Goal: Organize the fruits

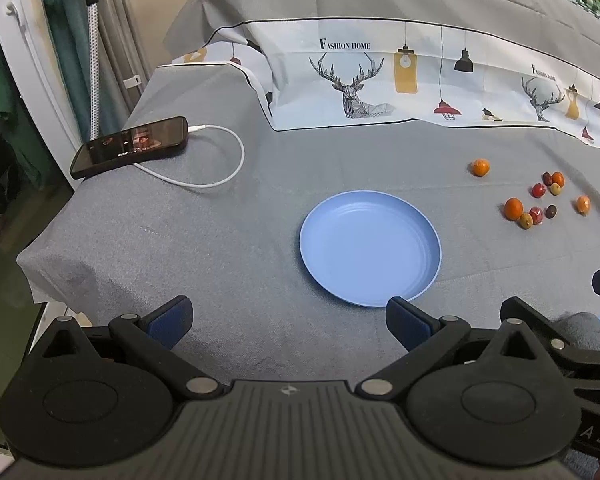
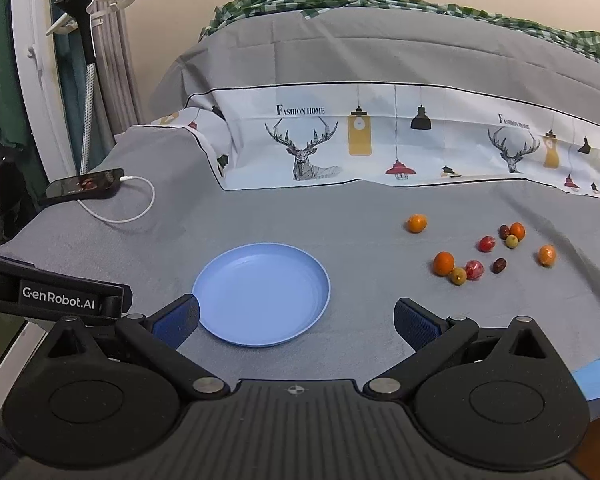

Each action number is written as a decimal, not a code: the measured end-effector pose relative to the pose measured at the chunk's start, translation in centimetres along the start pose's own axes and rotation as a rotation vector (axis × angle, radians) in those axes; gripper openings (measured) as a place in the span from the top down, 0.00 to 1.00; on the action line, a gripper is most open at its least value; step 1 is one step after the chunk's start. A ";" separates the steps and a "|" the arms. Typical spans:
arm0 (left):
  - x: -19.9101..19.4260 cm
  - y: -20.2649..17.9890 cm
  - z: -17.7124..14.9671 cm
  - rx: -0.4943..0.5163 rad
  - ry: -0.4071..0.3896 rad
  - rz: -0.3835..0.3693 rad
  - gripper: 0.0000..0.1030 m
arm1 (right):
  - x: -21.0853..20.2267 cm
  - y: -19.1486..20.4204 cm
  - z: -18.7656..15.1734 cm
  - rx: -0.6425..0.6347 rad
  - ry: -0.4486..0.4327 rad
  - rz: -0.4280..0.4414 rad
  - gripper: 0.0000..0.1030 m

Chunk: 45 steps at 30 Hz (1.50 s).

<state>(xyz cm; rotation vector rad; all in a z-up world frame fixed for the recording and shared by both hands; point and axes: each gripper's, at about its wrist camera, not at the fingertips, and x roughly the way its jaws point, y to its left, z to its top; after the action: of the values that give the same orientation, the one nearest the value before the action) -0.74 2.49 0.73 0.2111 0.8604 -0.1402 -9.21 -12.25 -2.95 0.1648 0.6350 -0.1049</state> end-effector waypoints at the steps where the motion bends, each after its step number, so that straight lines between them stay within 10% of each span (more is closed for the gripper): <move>1: 0.0 0.0 0.0 0.000 -0.002 0.001 0.00 | 0.0 0.0 0.0 0.000 0.000 0.000 0.00; 45: -0.1 -0.5 -0.3 0.029 -0.003 0.009 0.00 | -0.1 -0.1 -0.1 0.017 -0.007 -0.016 0.00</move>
<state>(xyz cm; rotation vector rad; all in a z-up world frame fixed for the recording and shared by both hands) -1.12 2.10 0.51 0.2415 0.8546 -0.1443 -9.38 -12.28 -2.99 0.1761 0.6285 -0.1261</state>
